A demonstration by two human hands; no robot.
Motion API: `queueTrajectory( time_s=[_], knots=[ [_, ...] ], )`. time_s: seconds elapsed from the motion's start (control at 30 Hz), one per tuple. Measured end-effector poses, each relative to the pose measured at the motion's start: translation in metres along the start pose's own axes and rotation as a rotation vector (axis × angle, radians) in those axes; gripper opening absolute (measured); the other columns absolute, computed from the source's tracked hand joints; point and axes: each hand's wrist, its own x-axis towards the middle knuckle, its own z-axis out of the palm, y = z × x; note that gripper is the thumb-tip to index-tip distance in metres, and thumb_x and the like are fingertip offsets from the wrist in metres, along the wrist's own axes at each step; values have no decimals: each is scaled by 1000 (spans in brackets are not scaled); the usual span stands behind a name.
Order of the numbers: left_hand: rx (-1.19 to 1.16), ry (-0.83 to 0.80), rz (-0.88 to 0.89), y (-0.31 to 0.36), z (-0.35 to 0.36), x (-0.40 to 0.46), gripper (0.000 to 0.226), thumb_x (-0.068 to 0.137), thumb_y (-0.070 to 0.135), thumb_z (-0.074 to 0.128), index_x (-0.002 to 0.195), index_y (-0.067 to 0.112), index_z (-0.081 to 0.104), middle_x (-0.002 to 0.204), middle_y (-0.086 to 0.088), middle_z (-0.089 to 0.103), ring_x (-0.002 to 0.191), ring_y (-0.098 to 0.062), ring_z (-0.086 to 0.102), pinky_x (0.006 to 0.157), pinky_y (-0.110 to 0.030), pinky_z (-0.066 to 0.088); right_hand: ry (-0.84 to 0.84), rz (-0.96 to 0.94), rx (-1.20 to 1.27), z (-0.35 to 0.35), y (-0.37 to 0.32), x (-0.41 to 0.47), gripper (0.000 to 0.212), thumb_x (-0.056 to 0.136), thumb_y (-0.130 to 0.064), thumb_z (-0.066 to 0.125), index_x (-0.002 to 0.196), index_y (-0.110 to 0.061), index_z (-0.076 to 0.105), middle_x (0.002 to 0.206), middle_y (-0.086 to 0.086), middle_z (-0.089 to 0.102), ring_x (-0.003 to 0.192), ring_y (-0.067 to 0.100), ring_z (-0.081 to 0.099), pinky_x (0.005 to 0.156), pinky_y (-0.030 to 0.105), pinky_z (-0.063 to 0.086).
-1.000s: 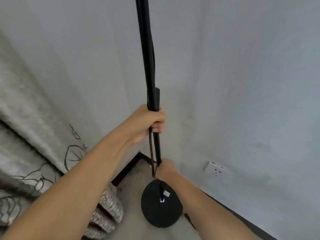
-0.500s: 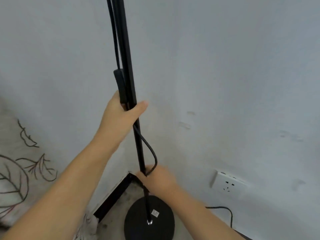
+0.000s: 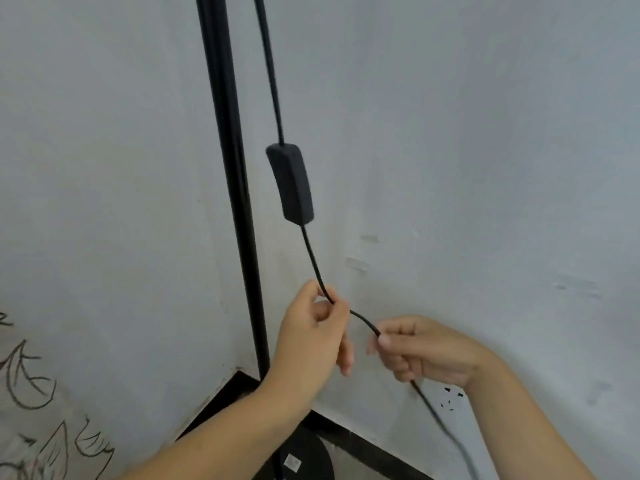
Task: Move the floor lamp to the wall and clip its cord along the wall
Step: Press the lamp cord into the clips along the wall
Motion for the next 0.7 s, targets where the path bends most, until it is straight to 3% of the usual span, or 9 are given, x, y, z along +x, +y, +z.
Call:
queueTrajectory(
  time_s=[0.1, 0.23, 0.37, 0.5, 0.6, 0.7],
  knots=[
    [-53, 108, 7, -4, 14, 34, 10, 89, 9, 48, 79, 11, 46, 43, 5, 48, 34, -17, 46, 36, -27, 39, 265, -33, -96, -8, -9, -7, 13, 87, -14, 62, 78, -7, 68, 50, -6, 45, 42, 6, 36, 37, 14, 26],
    [-133, 281, 14, -10, 15, 71, 7, 87, 8, 45, 80, 10, 47, 41, 6, 50, 30, -15, 46, 35, -27, 42, 559, -19, -488, 1, -32, -12, 20, 86, -19, 58, 75, -7, 70, 45, -9, 48, 37, 6, 42, 37, 15, 34],
    [-114, 204, -28, -24, 21, 83, 12, 89, 8, 47, 79, 4, 52, 57, -7, 53, 31, -16, 48, 35, -25, 44, 946, -205, -882, 17, -43, -6, 27, 85, -25, 57, 66, -7, 65, 56, 7, 56, 51, 15, 44, 49, 25, 35],
    [-139, 114, -68, -37, 27, 84, 24, 92, 16, 51, 92, -8, 56, 53, -5, 56, 33, -17, 51, 36, -25, 46, 1018, -282, -1019, 30, -45, 10, 37, 88, -24, 52, 52, -20, 44, 48, -4, 44, 49, 15, 41, 50, 30, 34],
    [-176, 94, -37, -42, 27, 88, 32, 93, 24, 51, 91, -7, 57, 47, 0, 57, 35, -18, 51, 37, -25, 44, 1044, -318, -1068, 27, -48, 16, 29, 90, -27, 51, 65, -12, 59, 56, -2, 54, 58, 21, 53, 57, 33, 45],
    [-228, 89, -17, -44, 27, 89, 35, 94, 32, 51, 78, 2, 56, 47, -1, 57, 35, -18, 50, 37, -25, 42, 1045, -347, -1078, 27, -50, 18, 29, 90, -28, 52, 68, -12, 61, 57, -2, 55, 59, 23, 55, 57, 33, 46]
  ],
)
